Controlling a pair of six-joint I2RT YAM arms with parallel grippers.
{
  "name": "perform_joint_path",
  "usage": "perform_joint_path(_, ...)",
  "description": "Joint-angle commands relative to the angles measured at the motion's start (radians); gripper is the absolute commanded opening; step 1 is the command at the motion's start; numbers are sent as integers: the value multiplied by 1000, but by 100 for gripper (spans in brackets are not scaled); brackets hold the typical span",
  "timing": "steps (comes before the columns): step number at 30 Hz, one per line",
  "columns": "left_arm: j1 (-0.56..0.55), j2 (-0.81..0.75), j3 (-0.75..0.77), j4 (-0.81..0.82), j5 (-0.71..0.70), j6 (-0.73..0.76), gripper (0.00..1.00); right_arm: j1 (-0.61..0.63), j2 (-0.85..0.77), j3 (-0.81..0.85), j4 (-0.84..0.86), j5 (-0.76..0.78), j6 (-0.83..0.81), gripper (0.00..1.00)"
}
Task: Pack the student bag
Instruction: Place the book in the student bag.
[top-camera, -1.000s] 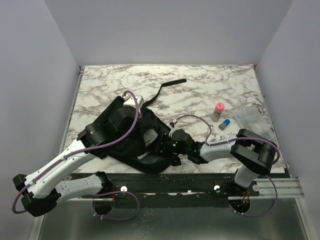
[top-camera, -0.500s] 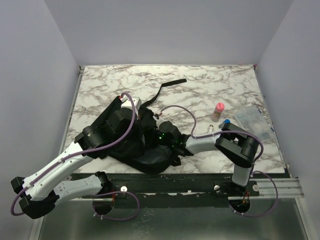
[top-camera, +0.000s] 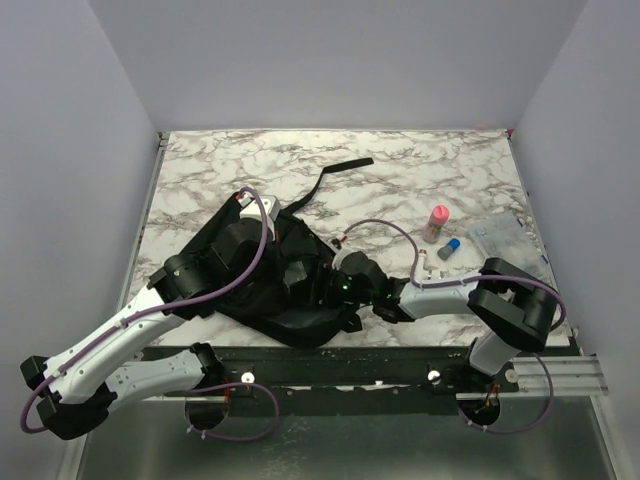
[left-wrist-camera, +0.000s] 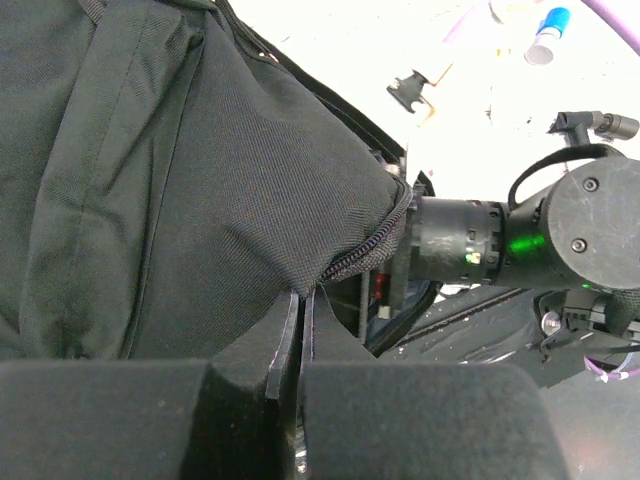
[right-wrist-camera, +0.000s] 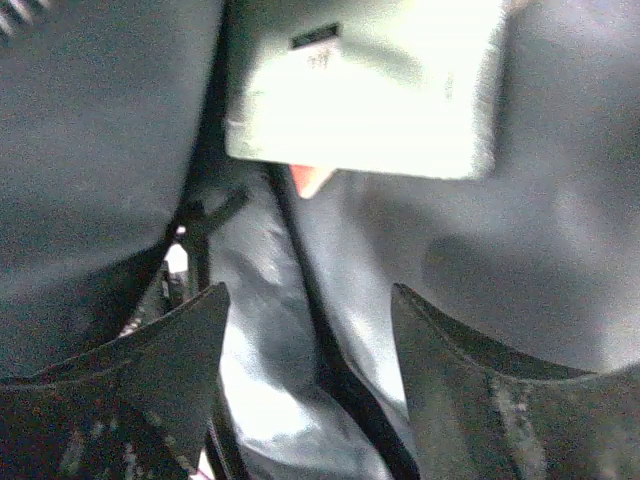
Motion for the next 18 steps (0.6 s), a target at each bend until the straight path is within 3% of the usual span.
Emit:
perform_joint_path(1, 1, -10, -3, 30, 8, 6, 0, -8, -74, -83, -50, 98, 12, 75)
perform_joint_path(4, 0, -12, -10, 30, 10, 6, 0, -42, -42, -52, -47, 87, 5, 73)
perform_joint_path(9, 1, -26, -20, 33, 30, -16, 0, -52, 67, 99, -58, 126, -67, 40)
perform_joint_path(13, 0, -28, -31, 34, 34, -25, 0, -54, 138, 278, -119, 186, -167, 38)
perform_joint_path(18, 1, -27, -83, 57, 65, -50, 0, -58, 133, 296, -112, 124, -162, 38)
